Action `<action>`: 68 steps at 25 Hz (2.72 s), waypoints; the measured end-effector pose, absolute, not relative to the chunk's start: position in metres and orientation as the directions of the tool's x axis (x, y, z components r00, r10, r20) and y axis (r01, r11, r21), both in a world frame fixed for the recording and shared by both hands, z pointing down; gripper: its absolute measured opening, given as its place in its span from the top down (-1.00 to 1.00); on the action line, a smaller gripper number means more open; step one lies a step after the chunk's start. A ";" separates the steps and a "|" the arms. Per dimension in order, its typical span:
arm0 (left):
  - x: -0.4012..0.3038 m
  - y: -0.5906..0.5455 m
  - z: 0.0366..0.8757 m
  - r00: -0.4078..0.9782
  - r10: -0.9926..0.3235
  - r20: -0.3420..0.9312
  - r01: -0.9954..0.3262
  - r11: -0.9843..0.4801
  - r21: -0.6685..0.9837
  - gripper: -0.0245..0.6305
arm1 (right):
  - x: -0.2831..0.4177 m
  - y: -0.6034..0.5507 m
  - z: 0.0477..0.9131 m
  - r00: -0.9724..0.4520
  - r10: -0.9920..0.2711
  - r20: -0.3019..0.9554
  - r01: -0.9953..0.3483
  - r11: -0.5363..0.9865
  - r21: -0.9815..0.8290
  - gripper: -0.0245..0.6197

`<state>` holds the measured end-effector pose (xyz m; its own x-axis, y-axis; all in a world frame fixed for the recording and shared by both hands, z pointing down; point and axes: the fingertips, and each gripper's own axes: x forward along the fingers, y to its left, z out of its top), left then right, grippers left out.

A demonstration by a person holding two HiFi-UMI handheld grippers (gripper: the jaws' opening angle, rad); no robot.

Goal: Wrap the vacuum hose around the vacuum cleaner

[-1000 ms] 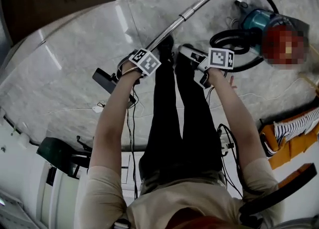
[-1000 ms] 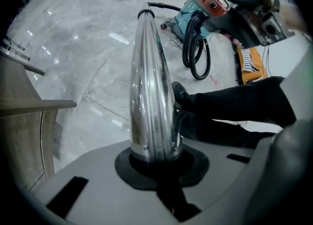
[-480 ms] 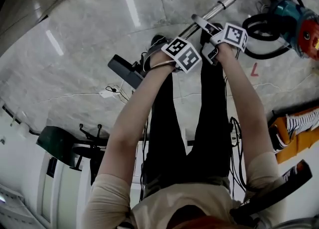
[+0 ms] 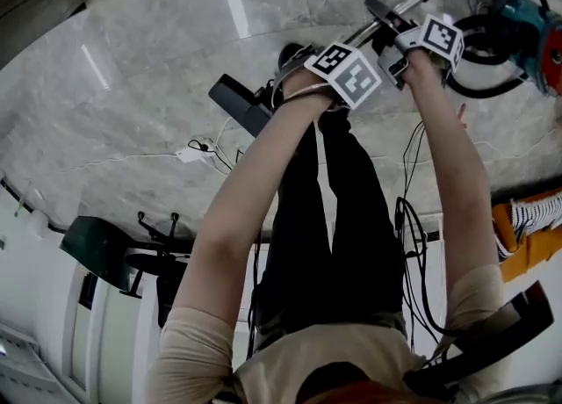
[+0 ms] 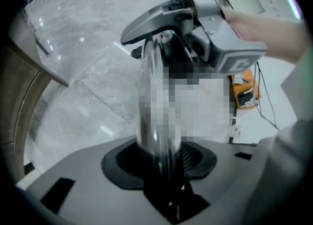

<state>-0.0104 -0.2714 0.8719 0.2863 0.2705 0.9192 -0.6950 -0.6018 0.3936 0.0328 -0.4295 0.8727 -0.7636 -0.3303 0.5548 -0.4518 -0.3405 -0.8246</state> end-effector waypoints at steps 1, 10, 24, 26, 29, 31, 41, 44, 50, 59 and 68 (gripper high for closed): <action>-0.005 -0.279 0.862 0.329 0.267 0.906 -0.711 -0.561 0.423 0.41 | 0.042 -0.441 0.866 -0.758 -0.354 0.547 -0.443 -0.335 -0.831 0.50; -0.003 -0.293 0.810 0.793 0.051 0.607 -0.600 -0.099 0.794 0.16 | 0.094 -0.450 0.885 -0.764 -0.442 0.470 -0.362 -0.309 -0.879 0.49; 0.003 -0.408 0.627 0.616 -0.640 -0.459 0.590 -0.010 0.807 0.16 | 0.131 -0.435 0.921 -0.617 -0.551 0.562 -0.348 -0.449 -0.823 0.58; 0.071 -0.373 0.590 0.642 -0.499 -0.583 0.684 0.029 0.729 0.17 | 0.142 -0.426 0.926 -0.559 -0.602 0.570 -0.333 -0.467 -0.819 0.62; 0.109 -0.319 0.551 0.621 -0.383 -0.684 0.758 0.069 0.649 0.16 | 0.136 -0.423 0.925 -0.543 -0.619 0.567 -0.323 -0.469 -0.822 0.63; 0.095 -0.299 0.541 0.549 -0.432 -0.716 0.814 0.079 0.576 0.17 | 0.128 -0.433 0.916 -0.547 -0.638 0.542 -0.286 -0.466 -0.837 0.63; 0.085 -0.122 0.654 0.898 -0.098 -0.429 0.440 0.236 0.867 0.17 | 0.107 -0.510 0.854 -0.494 -0.777 0.390 -0.097 -0.397 -0.913 0.63; 0.106 -0.086 0.686 0.959 0.101 -0.266 0.243 0.196 0.950 0.17 | 0.116 -0.521 0.850 -0.489 -0.772 0.405 -0.109 -0.407 -0.907 0.63; 0.125 -0.084 0.673 0.941 0.201 -0.273 0.247 0.143 0.958 0.17 | 0.109 -0.526 0.819 -0.416 -0.855 0.309 -0.020 -0.331 -0.943 0.63; 0.097 -0.078 0.720 0.949 0.184 -0.257 0.201 0.277 0.940 0.17 | 0.105 -0.549 0.801 -0.398 -0.884 0.244 0.003 -0.267 -0.964 0.63; -0.003 -0.018 0.703 0.887 0.314 -0.339 0.196 0.408 0.892 0.18 | 0.177 -0.492 0.885 -0.494 -0.702 0.514 -0.340 -0.388 -0.857 0.62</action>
